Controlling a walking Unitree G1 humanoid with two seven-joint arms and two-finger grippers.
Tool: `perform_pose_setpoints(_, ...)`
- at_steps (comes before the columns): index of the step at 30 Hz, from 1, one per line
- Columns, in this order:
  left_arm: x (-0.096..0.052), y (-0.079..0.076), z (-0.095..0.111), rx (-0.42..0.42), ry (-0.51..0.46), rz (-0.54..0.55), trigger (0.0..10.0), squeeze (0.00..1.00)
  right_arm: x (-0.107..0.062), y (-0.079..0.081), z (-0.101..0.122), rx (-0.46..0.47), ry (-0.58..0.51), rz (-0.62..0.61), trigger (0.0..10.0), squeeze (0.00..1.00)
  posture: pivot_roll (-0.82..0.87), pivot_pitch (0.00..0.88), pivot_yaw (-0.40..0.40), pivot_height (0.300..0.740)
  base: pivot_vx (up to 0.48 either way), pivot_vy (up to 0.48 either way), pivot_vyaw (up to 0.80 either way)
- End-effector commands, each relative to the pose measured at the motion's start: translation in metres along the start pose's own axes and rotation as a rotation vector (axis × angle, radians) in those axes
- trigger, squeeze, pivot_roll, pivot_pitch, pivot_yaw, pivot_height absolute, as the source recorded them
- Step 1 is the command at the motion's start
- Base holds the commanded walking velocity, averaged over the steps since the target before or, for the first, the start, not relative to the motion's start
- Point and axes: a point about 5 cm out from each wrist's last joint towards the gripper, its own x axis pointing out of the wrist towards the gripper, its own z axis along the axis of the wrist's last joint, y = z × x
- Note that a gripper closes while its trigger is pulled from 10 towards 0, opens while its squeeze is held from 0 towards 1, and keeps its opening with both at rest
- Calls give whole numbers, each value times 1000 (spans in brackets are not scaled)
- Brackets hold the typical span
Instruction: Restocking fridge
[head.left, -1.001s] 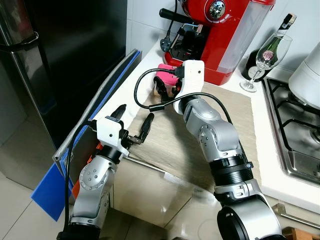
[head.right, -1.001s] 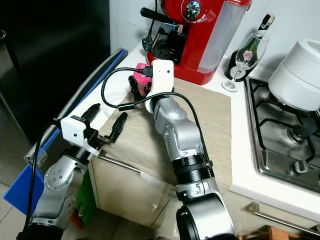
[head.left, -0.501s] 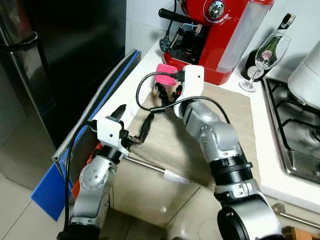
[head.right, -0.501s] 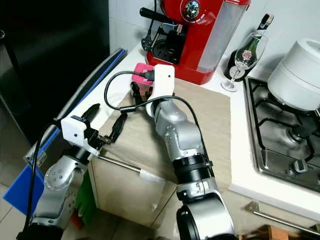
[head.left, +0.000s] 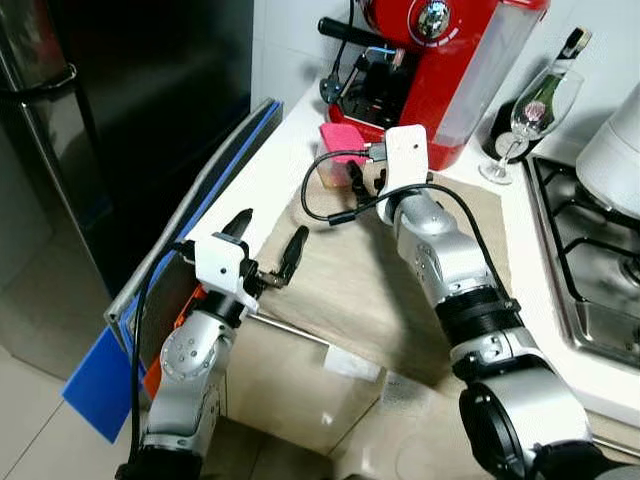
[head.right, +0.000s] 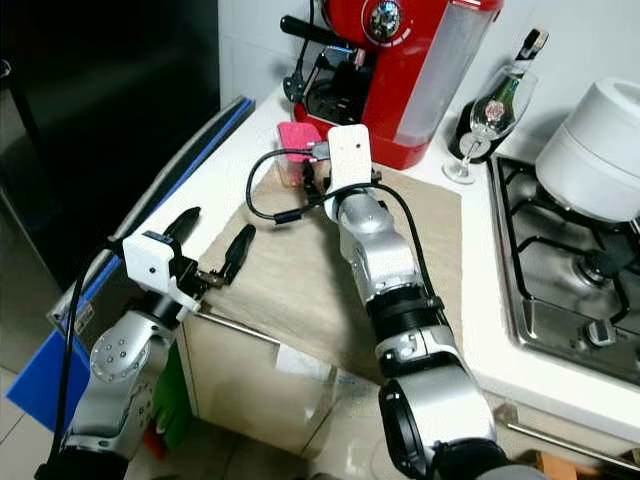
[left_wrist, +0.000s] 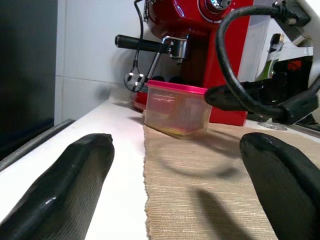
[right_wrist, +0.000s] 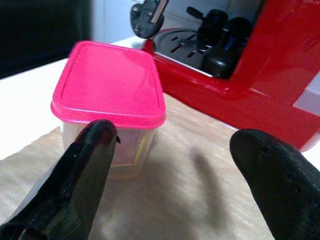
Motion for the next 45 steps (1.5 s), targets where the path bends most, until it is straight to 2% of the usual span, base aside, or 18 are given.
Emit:
perform_pose_setpoints(1, 7, -4, 2, 3, -15, -17, 10000, 0, 2, -11, 1, -9, -9, -36, 10000, 0, 60, 0, -166, 740, 0, 0, 0)
perform_pose_setpoints(6, 6, -4, 2, 7, -15, -16, 10000, 0, 0, -1, 11, 30, -60, 17, 10000, 0, 63, 0, -168, 740, 0, 0, 0)
perform_pose_setpoints(9, 6, -4, 3, 6, -16, -13, 10000, 0, -4, 9, 16, 122, -72, 76, 10000, 0, 64, 0, -171, 740, 0, 0, 0)
perform_pose_setpoints(10, 6, -5, 3, 5, -18, -12, 10000, 0, -6, 14, 16, 161, -63, 106, 10000, 1000, 65, 0, -175, 740, 0, 0, 0)
perform_pose_setpoints(12, 6, -5, 3, 4, -19, -10, 10000, 0, -8, 20, 16, 218, -42, 147, 10000, 1000, 65, 0, -175, 740, 0, 0, 0)
perform_pose_setpoints(14, 5, -6, 3, 4, -19, -10, 10000, 0, -9, 20, 17, 222, -41, 159, 10000, 1000, 65, 0, -178, 740, 0, 0, 0)
perform_pose_setpoints(19, 2, -7, 2, 0, -15, -2, 10000, 0, -12, 13, 19, 209, -42, 178, 10000, 1000, 66, 0, -185, 740, 0, 0, 0)
perform_pose_setpoints(28, 3, -8, 3, -7, -19, 1, 10000, 0, -10, 2, 13, 110, -42, 130, 10000, 1000, 61, 0, -190, 740, 0, 0, 0)
perform_pose_setpoints(33, 4, -11, 5, -5, -35, -17, 10000, 0, -7, -4, 8, 107, -27, 114, 10000, 1000, 60, 0, -191, 740, 0, 0, 0)
perform_pose_setpoints(42, 11, -16, 23, 19, -135, -10, 10000, 0, -2, -1, 5, 182, -13, 159, 10000, 988, 64, 0, -208, 740, 0, 0, 0)
perform_pose_setpoints(43, 12, -16, 25, 21, -141, -9, 10000, 0, -2, 0, 7, 189, -21, 167, 10000, 0, 64, 0, -208, 740, 0, 0, 0)
perform_pose_setpoints(45, 12, -16, 26, 23, -145, -10, 10000, 0, -2, 1, 10, 193, -32, 178, 10000, 0, 65, 0, -211, 740, 0, 0, 0)
